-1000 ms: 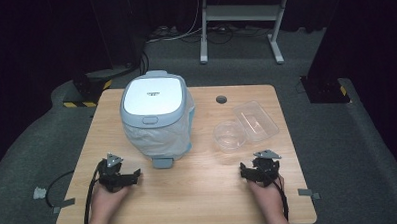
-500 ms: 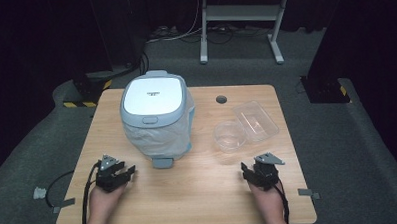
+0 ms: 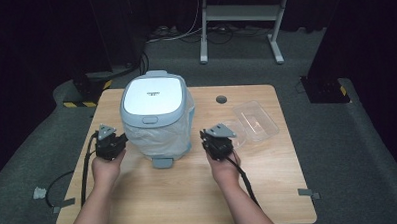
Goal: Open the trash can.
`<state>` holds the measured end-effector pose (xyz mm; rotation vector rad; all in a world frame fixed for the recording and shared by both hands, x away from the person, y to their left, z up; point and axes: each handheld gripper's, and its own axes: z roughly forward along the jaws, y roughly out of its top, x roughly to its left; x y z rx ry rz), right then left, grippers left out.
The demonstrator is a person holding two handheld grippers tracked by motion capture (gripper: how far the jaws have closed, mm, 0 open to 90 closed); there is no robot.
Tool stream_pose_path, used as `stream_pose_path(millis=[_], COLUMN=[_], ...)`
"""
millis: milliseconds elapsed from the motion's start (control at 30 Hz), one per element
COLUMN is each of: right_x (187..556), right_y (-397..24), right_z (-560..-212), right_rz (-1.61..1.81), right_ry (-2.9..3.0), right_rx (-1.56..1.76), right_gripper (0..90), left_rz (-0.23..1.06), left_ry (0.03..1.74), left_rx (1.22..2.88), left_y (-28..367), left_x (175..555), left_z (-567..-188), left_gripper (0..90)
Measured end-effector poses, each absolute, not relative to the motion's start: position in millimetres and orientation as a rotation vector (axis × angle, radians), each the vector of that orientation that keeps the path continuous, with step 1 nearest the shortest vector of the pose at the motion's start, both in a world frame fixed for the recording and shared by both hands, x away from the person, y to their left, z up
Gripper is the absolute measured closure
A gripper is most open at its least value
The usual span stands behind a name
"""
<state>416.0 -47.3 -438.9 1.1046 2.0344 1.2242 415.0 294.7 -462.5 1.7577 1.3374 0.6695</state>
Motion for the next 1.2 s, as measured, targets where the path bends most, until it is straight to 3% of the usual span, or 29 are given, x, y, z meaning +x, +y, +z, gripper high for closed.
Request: stream_pose_path(millis=[100, 200, 733, 767, 967, 1100, 1200], right_x=[426, 426, 430, 430, 421, 419, 419], right_y=[-16, -12, -66, -70, -103, -137, -146], right_z=[-440, -442, -440, -439, -435, -451, -457], right_rz=[1.242, 1.238, 1.183, 1.188, 1.175, 1.111, 1.105], right_ry=[2.059, 2.038, 1.983, 1.990, 1.946, 1.966, 1.961], right_rx=[1.084, 1.090, 1.163, 1.156, 1.168, 1.244, 1.277], right_gripper=[83.9, 87.1, 84.2, 79.6, 76.1, 66.9, 65.0], left_rz=[0.669, 0.665, 0.635, 0.636, 0.665, 0.633, 0.598], left_ry=[1.327, 1.341, 1.252, 1.252, 1.335, 1.384, 1.419], left_rx=[1.784, 1.753, 1.789, 1.789, 1.833, 1.871, 1.870], left_y=[285, 282, 230, 232, 271, 289, 298], left_x=[418, 418, 428, 427, 395, 365, 343], left_z=[-464, -465, -466, -467, -485, -508, -522], left_gripper=[89.4, 89.4, 89.3, 83.0, 73.9, 55.5, 48.4])
